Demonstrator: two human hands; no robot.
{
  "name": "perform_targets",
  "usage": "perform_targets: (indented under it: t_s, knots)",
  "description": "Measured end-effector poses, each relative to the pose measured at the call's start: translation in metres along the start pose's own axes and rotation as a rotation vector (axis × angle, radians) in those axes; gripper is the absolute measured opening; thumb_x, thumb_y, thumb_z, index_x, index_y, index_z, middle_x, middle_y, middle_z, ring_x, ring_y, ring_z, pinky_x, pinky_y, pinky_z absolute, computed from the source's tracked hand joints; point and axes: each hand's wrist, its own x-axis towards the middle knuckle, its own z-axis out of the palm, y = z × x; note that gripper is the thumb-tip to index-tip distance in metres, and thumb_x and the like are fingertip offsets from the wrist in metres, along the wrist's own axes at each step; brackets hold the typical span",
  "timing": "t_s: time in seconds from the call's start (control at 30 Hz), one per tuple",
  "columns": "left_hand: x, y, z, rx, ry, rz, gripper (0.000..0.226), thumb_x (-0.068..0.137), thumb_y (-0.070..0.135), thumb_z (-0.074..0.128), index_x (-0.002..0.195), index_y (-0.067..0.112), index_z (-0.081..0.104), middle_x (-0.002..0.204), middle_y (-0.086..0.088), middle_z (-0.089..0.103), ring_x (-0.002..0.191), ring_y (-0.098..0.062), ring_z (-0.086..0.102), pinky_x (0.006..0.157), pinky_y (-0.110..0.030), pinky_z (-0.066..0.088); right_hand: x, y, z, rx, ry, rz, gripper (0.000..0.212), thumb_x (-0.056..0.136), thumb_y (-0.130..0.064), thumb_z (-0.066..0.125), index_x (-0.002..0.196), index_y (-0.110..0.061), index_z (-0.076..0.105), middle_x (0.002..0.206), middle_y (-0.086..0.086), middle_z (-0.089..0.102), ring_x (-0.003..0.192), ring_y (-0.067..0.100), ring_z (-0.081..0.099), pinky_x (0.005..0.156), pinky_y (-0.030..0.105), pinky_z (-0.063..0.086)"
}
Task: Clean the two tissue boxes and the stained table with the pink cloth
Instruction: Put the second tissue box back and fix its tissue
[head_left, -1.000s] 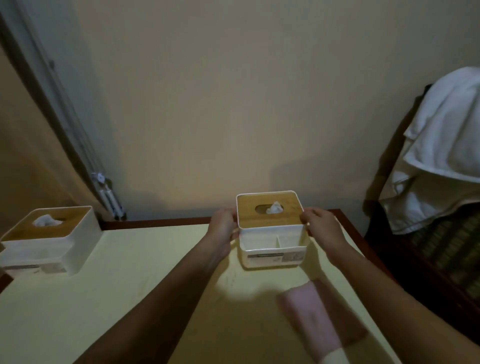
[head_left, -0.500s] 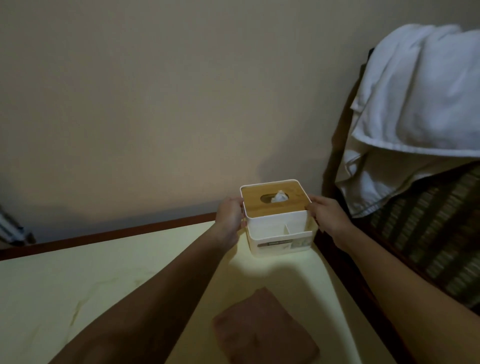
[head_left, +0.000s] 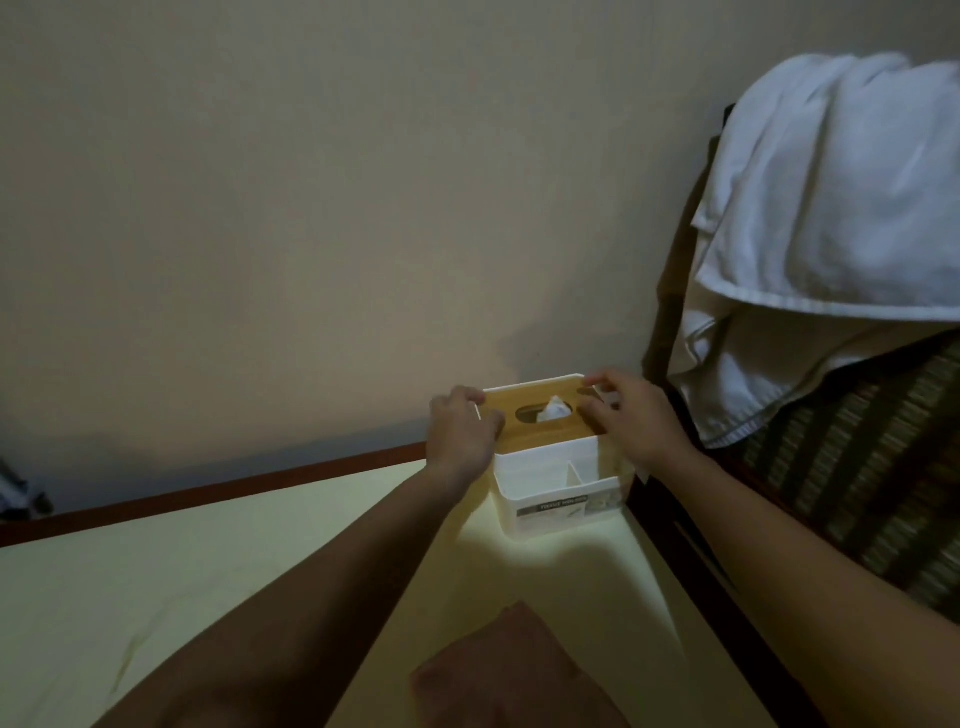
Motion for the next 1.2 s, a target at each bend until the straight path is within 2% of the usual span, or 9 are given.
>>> perform_targets:
  t_s: [0.1,0.2,0.33,0.5,0.67,0.9,1.0,1.1,1.2]
  knots:
    - [0.002,-0.006,0.004,0.289,-0.047,0.218,0.04,0.098,0.03,0.053,0.137,0.021,0.051,0.147,-0.002,0.039,0.132,-0.025,0.036,0.111,-0.041,0.033,0.009,-0.007,0.008,-0.115,-0.063,-0.063,0.027,0.093,-0.04,0.067,0.118,-0.029,0.066,0.12,-0.001,0.06,0.107,0.02,0.059,0.091,0.045,0.055]
    - [0.002,-0.014,0.007,0.479,-0.106,0.291,0.045,0.104,0.037,0.037,0.146,0.024,0.04,0.159,0.002,0.027,0.145,-0.027,0.02,0.119,-0.049,0.02,0.013,-0.008,0.018,-0.215,-0.052,-0.09,0.026,0.092,-0.043,0.067,0.114,-0.029,0.069,0.122,-0.003,0.055,0.111,0.021,0.053,0.098,0.043,0.046]
    - [0.0,-0.019,0.009,0.53,-0.107,0.3,0.046,0.105,0.041,0.027,0.15,0.028,0.032,0.162,0.006,0.02,0.148,-0.025,0.015,0.119,-0.05,0.016,0.017,-0.012,0.024,-0.33,0.018,-0.156,0.012,0.093,-0.038,0.067,0.099,-0.028,0.068,0.124,-0.004,0.053,0.118,0.021,0.047,0.103,0.045,0.037]
    - [0.003,-0.017,0.006,0.577,-0.121,0.313,0.047,0.104,0.043,0.029,0.149,0.029,0.034,0.161,0.005,0.021,0.147,-0.026,0.014,0.118,-0.05,0.012,0.027,-0.032,0.02,-0.071,0.08,-0.231,0.006,0.099,-0.029,0.058,0.097,-0.026,0.063,0.104,-0.004,0.062,0.094,0.018,0.062,0.087,0.048,0.057]
    - [0.009,-0.01,-0.002,0.576,-0.112,0.331,0.046,0.096,0.055,0.044,0.137,0.036,0.049,0.153,0.003,0.034,0.147,-0.03,0.011,0.116,-0.055,-0.001,0.029,-0.037,0.008,0.014,-0.022,-0.257,0.006,0.101,-0.022,0.057,0.097,-0.022,0.062,0.095,-0.002,0.067,0.087,0.018,0.066,0.081,0.045,0.059]
    - [0.016,0.005,0.007,0.408,-0.031,0.313,0.011,0.088,0.044,0.063,0.092,0.034,0.064,0.119,0.004,0.055,0.118,-0.02,0.047,0.113,-0.052,0.009,0.026,-0.031,0.007,0.117,-0.033,-0.274,0.005,0.102,-0.02,0.056,0.1,-0.019,0.061,0.096,0.002,0.066,0.086,0.022,0.065,0.069,0.026,0.05]
    - [0.017,0.003,0.011,0.346,-0.039,0.263,0.009,0.09,0.039,0.061,0.088,0.031,0.064,0.114,0.005,0.052,0.11,-0.018,0.052,0.113,-0.052,0.013,0.026,-0.026,0.004,0.161,-0.064,-0.232,0.009,0.101,-0.025,0.059,0.109,-0.022,0.06,0.103,-0.003,0.065,0.093,0.017,0.066,0.073,0.023,0.052]
    - [0.017,0.004,0.013,0.302,-0.012,0.242,0.008,0.093,0.036,0.056,0.088,0.032,0.06,0.107,0.005,0.051,0.096,-0.017,0.052,0.111,-0.053,0.023,0.025,-0.014,0.002,0.161,-0.141,-0.177,0.039,0.088,-0.034,0.076,0.123,-0.023,0.061,0.115,-0.003,0.065,0.102,0.015,0.065,0.086,0.032,0.057]
    - [0.02,0.005,0.015,0.231,0.025,0.231,0.01,0.094,0.034,0.054,0.088,0.03,0.061,0.1,0.007,0.054,0.087,-0.012,0.048,0.105,-0.051,0.033,0.026,-0.001,0.009,-0.009,-0.112,-0.18,0.035,0.079,-0.037,0.083,0.105,-0.019,0.069,0.101,-0.001,0.07,0.091,0.016,0.065,0.075,0.029,0.051]
